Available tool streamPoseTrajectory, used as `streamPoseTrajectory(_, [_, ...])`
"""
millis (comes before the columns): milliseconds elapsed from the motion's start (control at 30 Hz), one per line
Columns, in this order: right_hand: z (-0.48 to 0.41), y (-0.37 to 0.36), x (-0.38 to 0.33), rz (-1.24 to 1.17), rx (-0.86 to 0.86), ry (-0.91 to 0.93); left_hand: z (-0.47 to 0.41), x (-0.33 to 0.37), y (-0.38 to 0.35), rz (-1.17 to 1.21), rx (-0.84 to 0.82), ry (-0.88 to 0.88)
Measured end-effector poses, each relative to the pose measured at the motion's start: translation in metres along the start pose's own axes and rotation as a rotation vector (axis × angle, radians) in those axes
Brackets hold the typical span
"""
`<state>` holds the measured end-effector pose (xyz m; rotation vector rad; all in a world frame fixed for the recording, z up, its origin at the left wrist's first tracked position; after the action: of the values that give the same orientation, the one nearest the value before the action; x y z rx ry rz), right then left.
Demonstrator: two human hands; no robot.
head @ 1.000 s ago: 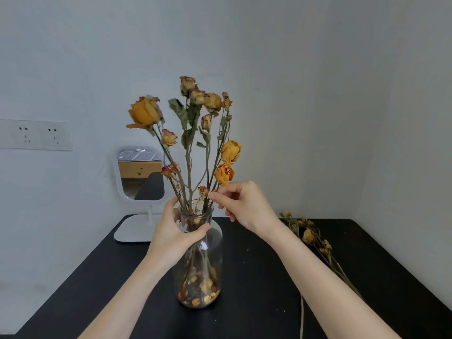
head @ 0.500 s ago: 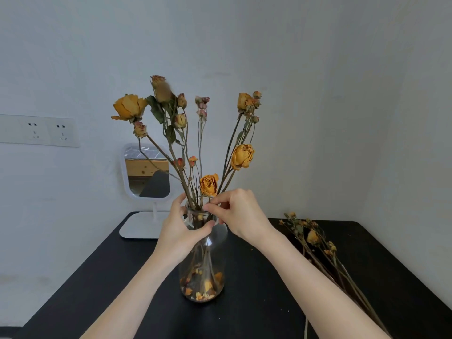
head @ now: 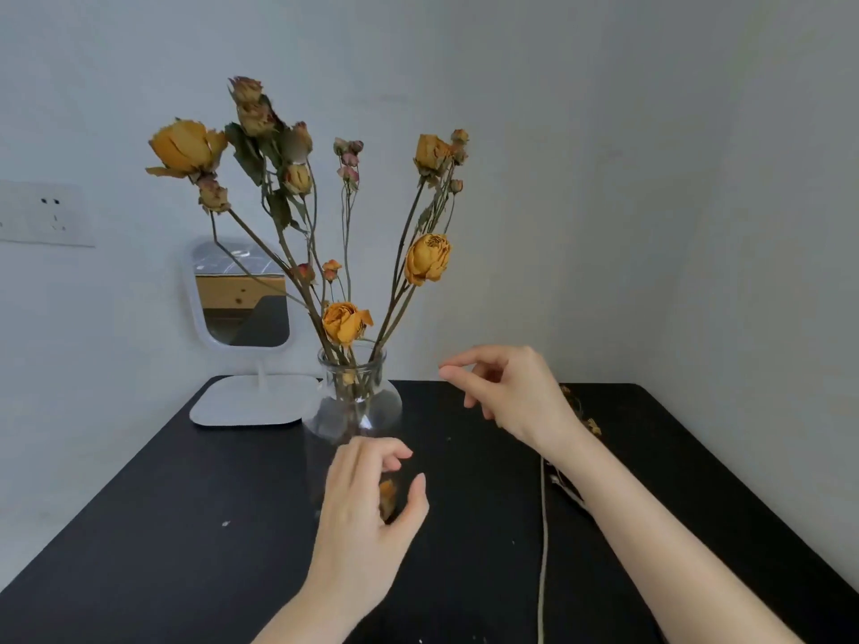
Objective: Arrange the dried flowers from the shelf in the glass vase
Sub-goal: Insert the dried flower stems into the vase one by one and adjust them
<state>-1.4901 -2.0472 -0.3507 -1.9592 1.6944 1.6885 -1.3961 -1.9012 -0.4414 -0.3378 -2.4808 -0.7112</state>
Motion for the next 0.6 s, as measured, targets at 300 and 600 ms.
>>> streamPoseTrajectory(300, [0.053, 0.066, 0.122, 0.111, 0.060, -0.457, -0.004, 0.024, -0.099, -0.121, -0.592, 0.162])
streamPoseTrajectory(600, [0.076, 0.068, 0.178, 0.331, -0.050, -0.595, -0.013, 0.027, -0.165, -0.298, -0.699, 0.403])
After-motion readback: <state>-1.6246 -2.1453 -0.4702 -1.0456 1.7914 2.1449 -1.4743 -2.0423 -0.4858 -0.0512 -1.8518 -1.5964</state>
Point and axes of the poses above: each hand's wrist, its own z-axis away from the middle knuckle, its own y-axis out of the back of the hand, x = y × z, the point moved 2 cm from there along -z, towards the middle knuckle, and after that the axes turned 1 degree about -y, right-handed, at the moved point
